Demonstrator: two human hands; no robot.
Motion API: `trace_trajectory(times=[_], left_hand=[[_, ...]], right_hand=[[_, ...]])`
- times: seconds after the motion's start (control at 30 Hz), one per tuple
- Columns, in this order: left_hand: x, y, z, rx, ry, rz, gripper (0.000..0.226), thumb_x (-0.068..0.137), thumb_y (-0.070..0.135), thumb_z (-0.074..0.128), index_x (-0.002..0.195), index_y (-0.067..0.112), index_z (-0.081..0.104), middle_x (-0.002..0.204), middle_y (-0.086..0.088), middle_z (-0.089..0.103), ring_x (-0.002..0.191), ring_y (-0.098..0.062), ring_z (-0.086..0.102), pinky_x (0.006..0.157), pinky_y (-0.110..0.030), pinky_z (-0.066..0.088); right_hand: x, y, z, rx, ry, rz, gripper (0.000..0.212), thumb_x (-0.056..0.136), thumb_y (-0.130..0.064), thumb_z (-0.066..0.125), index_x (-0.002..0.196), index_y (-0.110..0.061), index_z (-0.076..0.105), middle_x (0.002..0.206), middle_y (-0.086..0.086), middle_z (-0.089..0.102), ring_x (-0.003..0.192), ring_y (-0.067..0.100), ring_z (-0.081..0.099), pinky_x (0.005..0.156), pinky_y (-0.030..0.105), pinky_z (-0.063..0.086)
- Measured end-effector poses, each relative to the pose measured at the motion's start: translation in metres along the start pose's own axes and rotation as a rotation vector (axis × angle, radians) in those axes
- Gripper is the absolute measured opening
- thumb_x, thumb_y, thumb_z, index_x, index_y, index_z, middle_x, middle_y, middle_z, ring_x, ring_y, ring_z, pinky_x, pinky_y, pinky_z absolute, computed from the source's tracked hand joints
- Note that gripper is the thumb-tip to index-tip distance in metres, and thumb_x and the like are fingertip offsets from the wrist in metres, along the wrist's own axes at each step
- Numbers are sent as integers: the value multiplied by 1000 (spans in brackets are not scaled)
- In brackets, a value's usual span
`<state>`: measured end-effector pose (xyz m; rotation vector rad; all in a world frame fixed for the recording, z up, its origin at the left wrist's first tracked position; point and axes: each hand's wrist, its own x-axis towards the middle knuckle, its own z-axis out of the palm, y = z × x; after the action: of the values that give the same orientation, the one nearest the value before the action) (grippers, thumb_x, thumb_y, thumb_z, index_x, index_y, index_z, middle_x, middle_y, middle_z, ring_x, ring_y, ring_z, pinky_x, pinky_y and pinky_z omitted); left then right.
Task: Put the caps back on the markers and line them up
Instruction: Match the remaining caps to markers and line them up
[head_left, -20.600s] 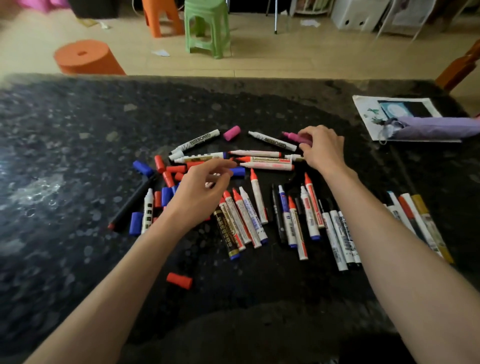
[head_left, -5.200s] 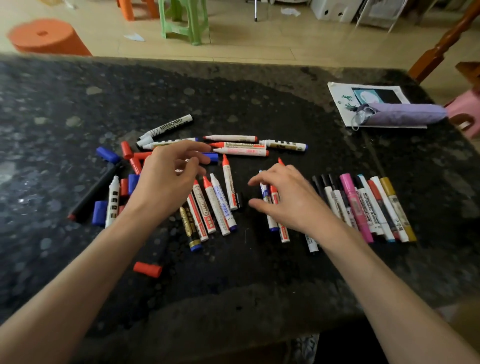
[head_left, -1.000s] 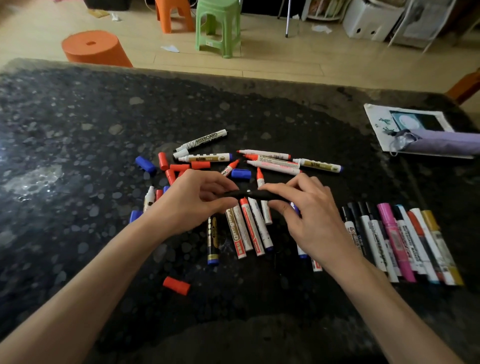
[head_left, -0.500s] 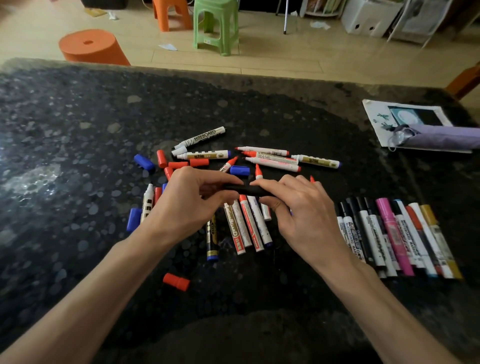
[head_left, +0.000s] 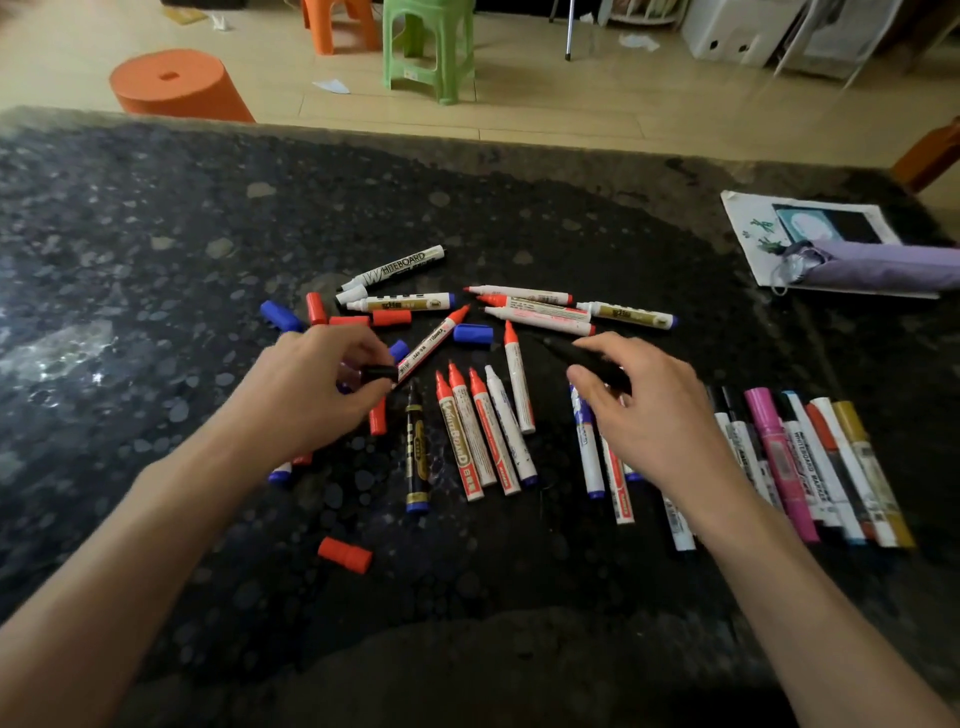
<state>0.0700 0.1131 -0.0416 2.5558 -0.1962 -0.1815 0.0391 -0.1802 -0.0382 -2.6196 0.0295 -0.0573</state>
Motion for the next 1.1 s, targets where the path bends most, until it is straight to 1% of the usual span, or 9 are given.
trace_trajectory(times=[0.07,0.13,0.3,0.43,0.63,0.7,0.8,0.93,1.1], left_hand=[[-4,0,0,129,-87,-4,19,86,33,78,102,40,69,90,24,61,88,-4,61,80,-31,46],[-6,3,1,228,-153,-5,18,85,39,78,102,42,70,85,24,52,81,-3,51,76,-29,39],[-7,5,7,314,-228,3,29,83,51,77,109,42,68,77,23,50,70,10,42,79,-27,44],[-2,0,9,270,-228,-7,38,75,59,81,105,41,66,81,21,59,75,8,49,76,-29,44],[0,1,10,218,-114,6,15,87,46,76,94,41,64,79,23,59,72,8,51,61,-18,36],[5,4,13,174,-31,49,7,93,38,70,98,40,66,80,22,59,74,5,54,64,-24,45],[21,12,26,106,107,176,16,97,29,64,112,31,70,95,19,62,91,-6,61,77,-34,54],[50,27,48,171,154,258,37,99,27,63,136,24,64,128,2,61,118,-21,51,94,-37,46],[76,33,62,343,112,303,42,93,34,70,134,24,65,130,-1,58,120,-25,48,101,-41,42]], right_hand=[[1,1,1,-67,14,32,32,101,-39,63,133,-32,64,110,-11,57,96,8,55,73,25,44],[0,-1,3,-116,16,58,34,101,-40,63,134,-31,64,111,-10,58,96,7,52,73,23,38],[-2,-14,5,-107,-64,78,37,100,-41,66,136,-33,63,121,-5,67,113,16,63,85,32,48],[0,-19,6,-77,-113,109,34,97,-41,69,130,-37,63,106,-15,62,109,11,64,85,28,48],[3,-17,12,2,-169,181,35,96,-44,70,129,-33,65,102,-18,60,104,11,67,93,38,58],[5,-16,10,291,-236,290,30,98,-37,69,127,-28,68,103,-14,70,101,11,72,95,42,60],[6,-19,2,690,-329,459,23,103,-25,64,124,-20,71,97,0,79,88,13,78,85,41,64],[7,-23,-3,761,-360,450,15,104,-21,62,116,-21,71,96,3,79,86,14,79,75,34,65],[9,-18,-4,701,-308,401,15,103,-24,64,94,-36,68,93,-3,78,83,8,78,81,35,64]])
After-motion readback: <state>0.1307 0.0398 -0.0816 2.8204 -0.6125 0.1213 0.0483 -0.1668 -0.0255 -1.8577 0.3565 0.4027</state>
